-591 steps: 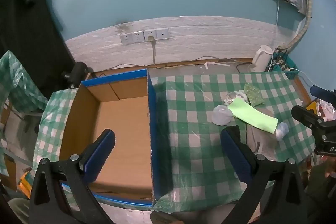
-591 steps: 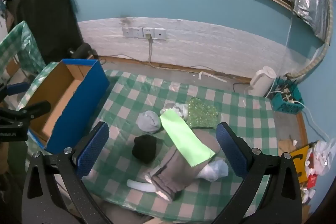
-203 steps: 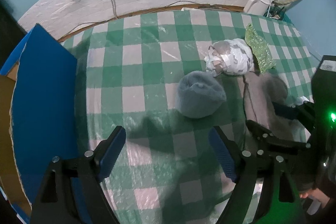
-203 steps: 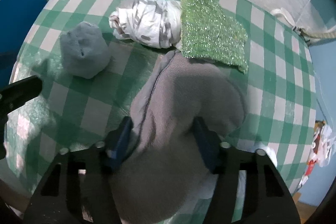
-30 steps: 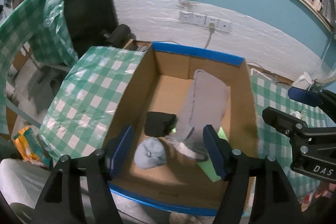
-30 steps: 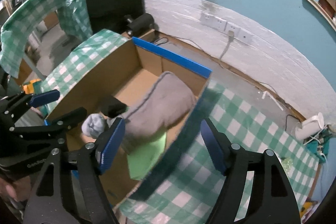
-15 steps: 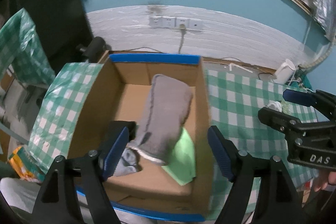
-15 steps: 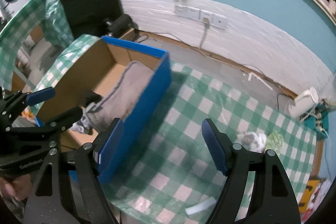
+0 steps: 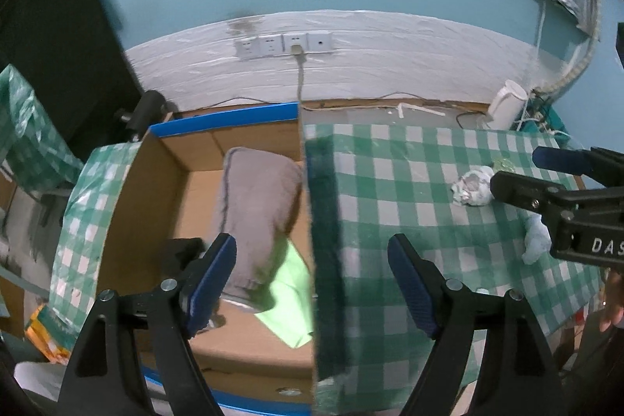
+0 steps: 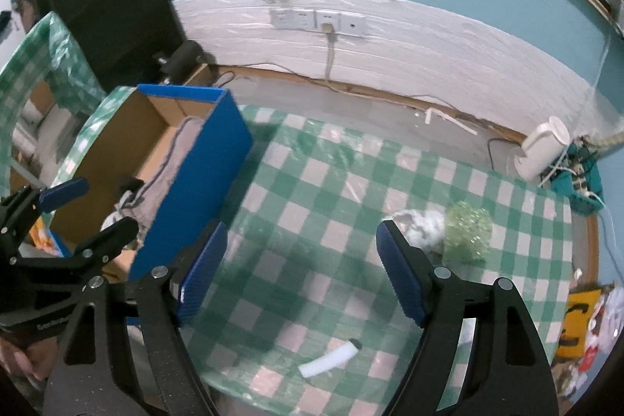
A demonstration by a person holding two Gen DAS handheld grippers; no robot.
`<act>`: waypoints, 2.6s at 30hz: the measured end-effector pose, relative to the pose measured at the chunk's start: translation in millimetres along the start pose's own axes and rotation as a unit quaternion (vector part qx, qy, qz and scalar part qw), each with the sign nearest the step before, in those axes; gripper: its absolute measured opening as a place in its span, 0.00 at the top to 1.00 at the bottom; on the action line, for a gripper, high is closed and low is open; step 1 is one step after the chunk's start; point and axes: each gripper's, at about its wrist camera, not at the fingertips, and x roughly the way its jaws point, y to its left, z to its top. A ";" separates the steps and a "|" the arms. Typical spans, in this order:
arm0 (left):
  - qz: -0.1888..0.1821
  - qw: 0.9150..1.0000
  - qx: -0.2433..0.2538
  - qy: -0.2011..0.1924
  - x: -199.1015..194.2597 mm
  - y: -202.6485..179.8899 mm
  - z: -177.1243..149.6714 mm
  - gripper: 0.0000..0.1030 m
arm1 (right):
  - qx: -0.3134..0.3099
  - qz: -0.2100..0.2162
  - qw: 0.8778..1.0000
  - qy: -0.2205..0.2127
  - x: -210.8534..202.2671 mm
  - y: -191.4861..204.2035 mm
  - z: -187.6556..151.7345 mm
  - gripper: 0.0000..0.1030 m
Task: Organize soft objects
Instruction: 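Withdraw both tools from the box back over the table, then move the right tool to the white plastic bag bundle and grasp it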
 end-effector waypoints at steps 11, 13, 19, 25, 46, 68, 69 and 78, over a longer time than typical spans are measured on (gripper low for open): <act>-0.017 0.997 0.069 0.015 10.2 -61.8 -3.9 0.20 | 0.036 -0.025 0.999 0.012 -2.9 -49.3 -20.0 0.23; -0.016 0.996 0.084 0.020 13.3 -73.1 -5.6 0.20 | 0.045 -0.029 0.998 0.015 -2.2 -58.3 -23.2 0.23; -0.025 0.993 0.106 0.035 25.7 -98.3 -9.9 0.20 | 0.069 -0.044 0.996 0.024 1.1 -86.6 -36.1 0.23; -0.030 0.992 0.117 0.048 36.8 -115.6 -10.5 0.20 | 0.087 -0.058 0.994 0.032 5.2 -112.1 -49.0 0.23; -0.056 0.985 0.138 0.091 82.8 -155.0 -17.1 0.20 | 0.201 -0.101 0.968 0.114 61.0 -200.3 -103.7 0.21; -0.085 0.975 0.155 0.131 99.9 -166.8 -40.4 0.20 | 0.144 -0.108 0.971 0.156 92.3 -181.3 -123.2 0.49; -0.086 0.975 0.158 0.133 99.8 -167.3 -42.0 0.20 | 0.143 -0.102 0.972 0.155 90.9 -177.7 -124.1 0.50; -0.102 0.969 0.167 0.153 95.7 -173.2 -64.4 0.16 | 0.129 -0.060 0.979 0.149 64.1 -148.7 -138.9 0.51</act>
